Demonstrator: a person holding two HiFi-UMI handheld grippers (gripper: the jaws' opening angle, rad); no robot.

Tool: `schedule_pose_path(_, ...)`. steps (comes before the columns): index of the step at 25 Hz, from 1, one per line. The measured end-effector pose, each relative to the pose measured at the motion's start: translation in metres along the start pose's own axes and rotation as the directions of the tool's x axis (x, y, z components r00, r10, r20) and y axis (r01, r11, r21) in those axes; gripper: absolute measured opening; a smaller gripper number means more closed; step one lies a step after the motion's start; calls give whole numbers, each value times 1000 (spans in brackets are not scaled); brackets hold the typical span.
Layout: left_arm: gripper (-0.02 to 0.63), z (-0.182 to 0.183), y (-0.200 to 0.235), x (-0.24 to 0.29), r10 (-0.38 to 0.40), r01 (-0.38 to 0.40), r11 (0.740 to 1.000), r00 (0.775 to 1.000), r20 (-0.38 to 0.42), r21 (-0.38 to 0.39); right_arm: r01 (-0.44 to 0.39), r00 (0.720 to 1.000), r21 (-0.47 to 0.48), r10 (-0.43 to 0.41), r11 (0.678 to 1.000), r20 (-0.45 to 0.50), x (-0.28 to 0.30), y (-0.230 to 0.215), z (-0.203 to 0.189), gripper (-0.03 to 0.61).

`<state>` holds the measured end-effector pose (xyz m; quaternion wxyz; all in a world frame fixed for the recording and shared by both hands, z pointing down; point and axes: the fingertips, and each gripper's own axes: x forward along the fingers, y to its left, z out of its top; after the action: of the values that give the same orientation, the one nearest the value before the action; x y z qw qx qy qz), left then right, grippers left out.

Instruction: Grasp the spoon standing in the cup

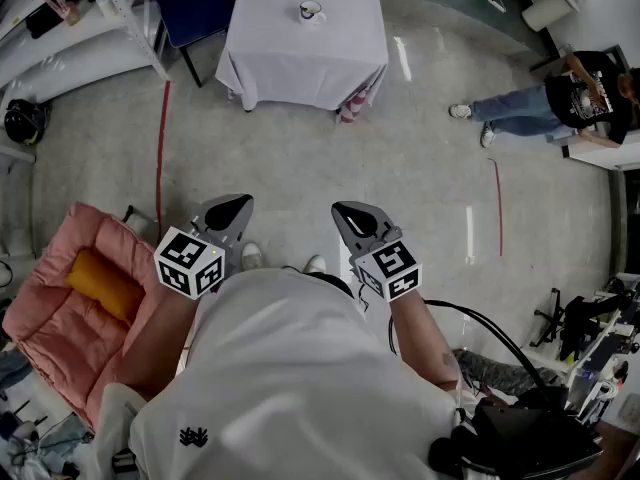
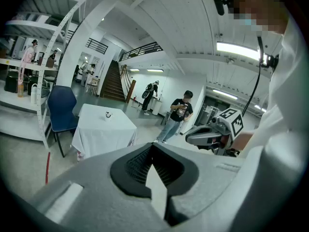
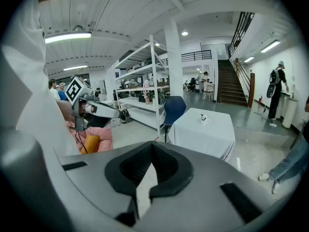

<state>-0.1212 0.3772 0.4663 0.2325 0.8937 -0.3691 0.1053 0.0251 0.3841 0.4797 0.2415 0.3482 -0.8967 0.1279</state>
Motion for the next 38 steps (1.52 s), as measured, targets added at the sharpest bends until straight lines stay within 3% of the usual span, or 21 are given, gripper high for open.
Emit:
schedule_pose_path(8, 12, -15, 71, -22, -10, 10, 1000, 1000, -25, 6, 12, 1000, -3, -12, 1000, -16, 67, 25, 22, 8)
schedule_pose_path(12, 12, -9, 85, -3, -17, 16, 1000, 1000, -23, -12, 4, 999, -3, -4, 1000, -36, 79, 12, 24, 8)
schedule_pose_path(19, 12, 40, 121, 72, 8, -8, 1000, 999, -40, 2, -26, 1000, -16, 26, 1000, -12, 132, -80, 48, 9)
schedule_pose_path(29, 12, 130, 159, 206, 91, -90, 996, 994, -62, 21, -82, 995, -23, 83, 996, 46, 203, -254, 100, 41)
schedule_pose_path(38, 12, 166, 199, 268, 96, -94, 995, 990, -105, 24, -65, 998, -45, 65, 997, 2, 273, -336, 101, 75)
